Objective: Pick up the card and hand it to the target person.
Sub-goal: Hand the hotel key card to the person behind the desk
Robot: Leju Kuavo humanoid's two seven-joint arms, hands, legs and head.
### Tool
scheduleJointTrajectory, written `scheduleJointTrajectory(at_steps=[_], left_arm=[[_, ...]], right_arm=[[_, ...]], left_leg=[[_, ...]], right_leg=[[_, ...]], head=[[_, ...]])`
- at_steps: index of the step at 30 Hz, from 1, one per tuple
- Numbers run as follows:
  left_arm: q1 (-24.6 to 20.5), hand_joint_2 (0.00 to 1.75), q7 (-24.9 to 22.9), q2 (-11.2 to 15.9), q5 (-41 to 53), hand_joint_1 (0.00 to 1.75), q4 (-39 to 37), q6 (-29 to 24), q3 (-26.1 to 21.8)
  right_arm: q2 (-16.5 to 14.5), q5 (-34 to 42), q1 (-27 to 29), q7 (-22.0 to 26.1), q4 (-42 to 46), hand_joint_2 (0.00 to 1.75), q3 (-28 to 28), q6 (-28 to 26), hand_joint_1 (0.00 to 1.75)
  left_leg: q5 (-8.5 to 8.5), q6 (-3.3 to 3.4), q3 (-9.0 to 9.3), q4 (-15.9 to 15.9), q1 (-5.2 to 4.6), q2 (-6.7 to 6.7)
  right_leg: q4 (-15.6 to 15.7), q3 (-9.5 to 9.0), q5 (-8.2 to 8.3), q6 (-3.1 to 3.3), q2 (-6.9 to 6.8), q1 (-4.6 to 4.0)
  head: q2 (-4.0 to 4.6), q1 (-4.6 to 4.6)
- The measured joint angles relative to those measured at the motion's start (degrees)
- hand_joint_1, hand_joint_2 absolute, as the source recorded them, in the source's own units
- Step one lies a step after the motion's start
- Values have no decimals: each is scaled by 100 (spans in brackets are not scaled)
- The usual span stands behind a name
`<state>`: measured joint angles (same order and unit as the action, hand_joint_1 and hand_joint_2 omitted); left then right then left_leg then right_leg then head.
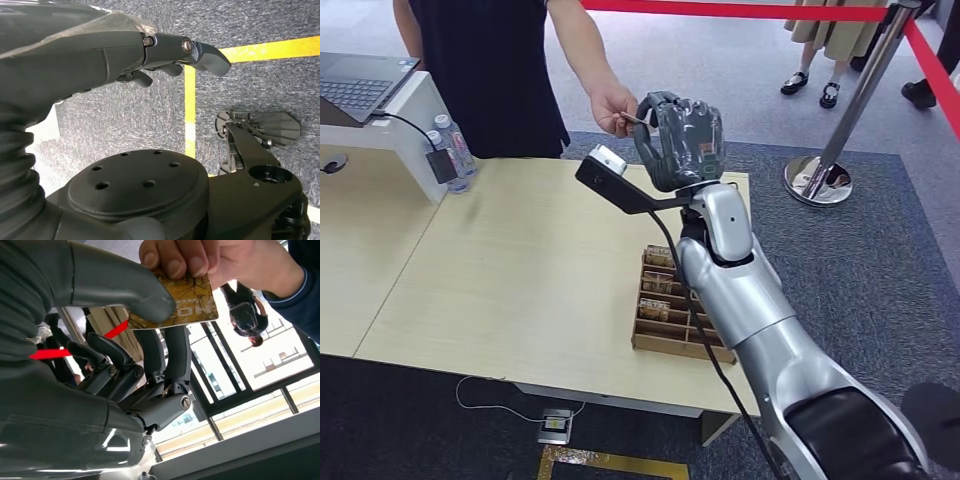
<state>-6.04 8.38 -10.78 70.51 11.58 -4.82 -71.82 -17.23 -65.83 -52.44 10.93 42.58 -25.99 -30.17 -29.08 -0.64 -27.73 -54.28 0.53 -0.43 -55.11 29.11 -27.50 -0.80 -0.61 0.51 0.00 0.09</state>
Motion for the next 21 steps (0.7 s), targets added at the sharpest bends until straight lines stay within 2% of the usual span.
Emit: scheduleJointTrajectory(at_steps=[3, 4, 6, 7, 8, 10, 21], left_arm=[[0, 175, -3, 0, 5, 0, 0, -4, 1], [0, 175, -4, 0, 11, 0, 0, -5, 1], [-1, 175, -5, 0, 28, 0, 0, -4, 2], [-2, 175, -5, 0, 38, 0, 0, -3, 2], [-2, 175, -5, 0, 47, 0, 0, -1, 2], [-3, 175, -5, 0, 61, 0, 0, 6, 3], [-5, 175, -6, 0, 82, 0, 2, 27, 14]], right_arm=[[1, 0, -2, -2, -11, 175, 0, 4, 175], [1, 0, -2, -5, -13, 175, 0, 6, 165], [1, 4, -2, -13, -13, 175, 0, 10, 114], [2, 13, -2, -16, -12, 175, 0, 14, 71], [2, 27, -2, -21, -9, 175, 0, 17, 37], [3, 64, -2, -33, -2, 175, 0, 30, 1], [5, 103, -25, -93, 28, 175, 0, 96, 0]], left_leg=[[0, 0, 0, 0, 0, 0], [0, 0, 0, 0, 0, 0], [0, 0, 0, 0, 0, 0], [0, 0, 0, 0, 0, 0], [0, 0, 0, 0, 0, 0], [0, 0, 0, 0, 0, 0], [0, 0, 1, 0, 0, 0]], right_leg=[[0, 0, 0, 0, 0, 0], [0, 0, 0, 0, 0, 0], [0, 0, 0, 0, 0, 0], [0, 0, 0, 0, 0, 0], [0, 0, 0, 0, 0, 0], [0, 0, 0, 0, 0, 0], [0, 0, 0, 0, 0, 0]], head=[[0, 1], [0, 0], [0, 0], [0, 0], [0, 0], [0, -1], [0, 0]])
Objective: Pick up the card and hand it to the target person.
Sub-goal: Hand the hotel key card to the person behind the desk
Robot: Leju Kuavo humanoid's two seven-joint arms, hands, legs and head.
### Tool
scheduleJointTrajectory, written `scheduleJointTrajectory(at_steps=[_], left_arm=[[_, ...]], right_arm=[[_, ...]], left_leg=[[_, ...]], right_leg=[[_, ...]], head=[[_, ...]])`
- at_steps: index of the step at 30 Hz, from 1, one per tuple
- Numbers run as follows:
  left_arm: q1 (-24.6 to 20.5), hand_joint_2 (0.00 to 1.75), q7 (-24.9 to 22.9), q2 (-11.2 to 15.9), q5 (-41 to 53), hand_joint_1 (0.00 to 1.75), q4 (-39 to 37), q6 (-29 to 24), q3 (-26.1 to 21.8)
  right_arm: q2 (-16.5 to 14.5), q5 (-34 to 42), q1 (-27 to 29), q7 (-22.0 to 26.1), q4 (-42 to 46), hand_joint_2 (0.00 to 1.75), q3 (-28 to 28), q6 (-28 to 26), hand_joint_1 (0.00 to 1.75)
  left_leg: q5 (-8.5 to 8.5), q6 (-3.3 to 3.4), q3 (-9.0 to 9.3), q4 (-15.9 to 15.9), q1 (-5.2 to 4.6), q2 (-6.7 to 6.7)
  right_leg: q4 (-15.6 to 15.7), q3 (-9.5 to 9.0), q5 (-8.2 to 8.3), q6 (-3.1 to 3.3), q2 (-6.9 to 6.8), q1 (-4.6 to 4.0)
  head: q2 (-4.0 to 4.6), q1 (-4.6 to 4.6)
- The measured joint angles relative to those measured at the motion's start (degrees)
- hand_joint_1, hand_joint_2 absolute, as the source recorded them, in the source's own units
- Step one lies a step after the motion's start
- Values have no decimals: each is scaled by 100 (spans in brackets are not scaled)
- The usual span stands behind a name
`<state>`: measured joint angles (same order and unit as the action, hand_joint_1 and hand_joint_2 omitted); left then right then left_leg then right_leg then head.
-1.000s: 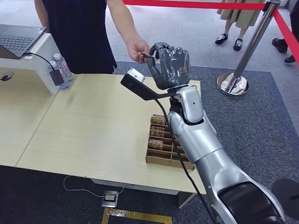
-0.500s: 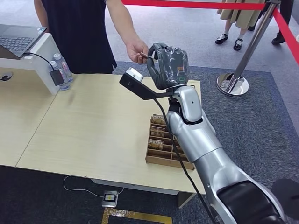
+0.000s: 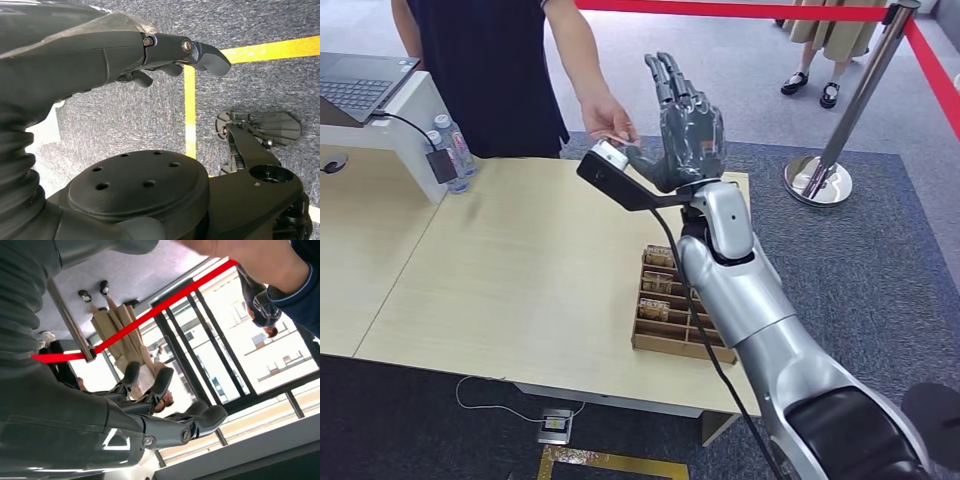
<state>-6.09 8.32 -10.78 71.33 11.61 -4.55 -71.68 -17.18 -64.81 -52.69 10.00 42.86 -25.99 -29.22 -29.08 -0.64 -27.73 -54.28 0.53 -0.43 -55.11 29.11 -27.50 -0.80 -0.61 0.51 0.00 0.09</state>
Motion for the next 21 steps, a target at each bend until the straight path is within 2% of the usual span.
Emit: scheduleJointTrajectory(at_steps=[14, 21], left_arm=[[1, 175, -12, 4, -62, 0, -1, -9, 0], [7, 175, -12, 2, -142, 0, -2, -32, -1]], right_arm=[[33, -19, 7, -126, 337, 175, -7, 174, 0], [199, -47, 337, -324, 1043, 175, -17, 447, 0]], left_leg=[[0, 0, 0, 0, 0, 0], [0, 0, 0, -1, 0, 1]], right_leg=[[0, 0, 0, 0, 0, 0], [2, 1, 0, 0, 0, 0]], head=[[0, 1], [0, 1]])
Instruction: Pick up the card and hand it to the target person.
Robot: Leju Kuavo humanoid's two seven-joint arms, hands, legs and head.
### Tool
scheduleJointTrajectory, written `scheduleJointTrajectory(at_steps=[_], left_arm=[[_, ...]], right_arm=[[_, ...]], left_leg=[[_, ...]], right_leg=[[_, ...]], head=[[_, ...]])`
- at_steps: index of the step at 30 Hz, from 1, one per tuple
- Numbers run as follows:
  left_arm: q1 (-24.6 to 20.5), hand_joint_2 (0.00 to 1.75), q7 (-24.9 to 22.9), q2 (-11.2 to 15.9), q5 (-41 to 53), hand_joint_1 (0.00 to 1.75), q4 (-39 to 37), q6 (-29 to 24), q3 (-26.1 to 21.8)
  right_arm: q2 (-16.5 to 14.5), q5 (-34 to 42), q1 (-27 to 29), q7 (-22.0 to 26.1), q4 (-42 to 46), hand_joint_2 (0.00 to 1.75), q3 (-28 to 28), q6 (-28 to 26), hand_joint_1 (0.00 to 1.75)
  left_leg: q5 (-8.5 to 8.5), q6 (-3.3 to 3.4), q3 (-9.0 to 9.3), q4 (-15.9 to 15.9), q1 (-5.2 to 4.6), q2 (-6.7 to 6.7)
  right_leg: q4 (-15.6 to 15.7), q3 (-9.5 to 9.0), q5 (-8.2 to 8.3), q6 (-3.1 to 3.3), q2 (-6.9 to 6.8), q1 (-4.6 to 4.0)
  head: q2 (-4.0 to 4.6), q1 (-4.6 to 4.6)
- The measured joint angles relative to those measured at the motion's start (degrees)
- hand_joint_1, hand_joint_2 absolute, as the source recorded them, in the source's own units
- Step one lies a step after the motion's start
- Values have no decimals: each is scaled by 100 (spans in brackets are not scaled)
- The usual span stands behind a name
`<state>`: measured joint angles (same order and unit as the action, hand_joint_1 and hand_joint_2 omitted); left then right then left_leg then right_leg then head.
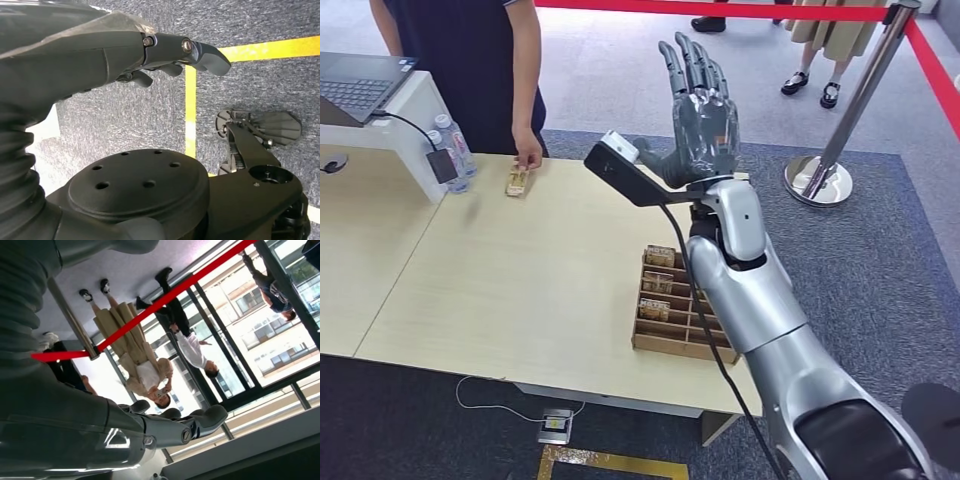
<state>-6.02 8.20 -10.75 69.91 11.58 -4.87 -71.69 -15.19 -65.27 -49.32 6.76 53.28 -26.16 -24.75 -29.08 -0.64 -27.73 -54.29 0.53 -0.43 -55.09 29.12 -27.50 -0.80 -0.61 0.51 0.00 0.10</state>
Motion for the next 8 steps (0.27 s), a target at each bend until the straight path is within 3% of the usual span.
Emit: scheduleJointTrajectory(at_steps=[8], left_arm=[[9, 175, 23, -1, -47, 0, 0, -3, -9]], right_arm=[[582, -296, 801, -147, 1247, 175, 9, -55, 0]], left_leg=[[-1, 0, -1, -2, -1, 2]], right_leg=[[4, 1, 1, -2, 0, 1]], head=[[0, 0]])
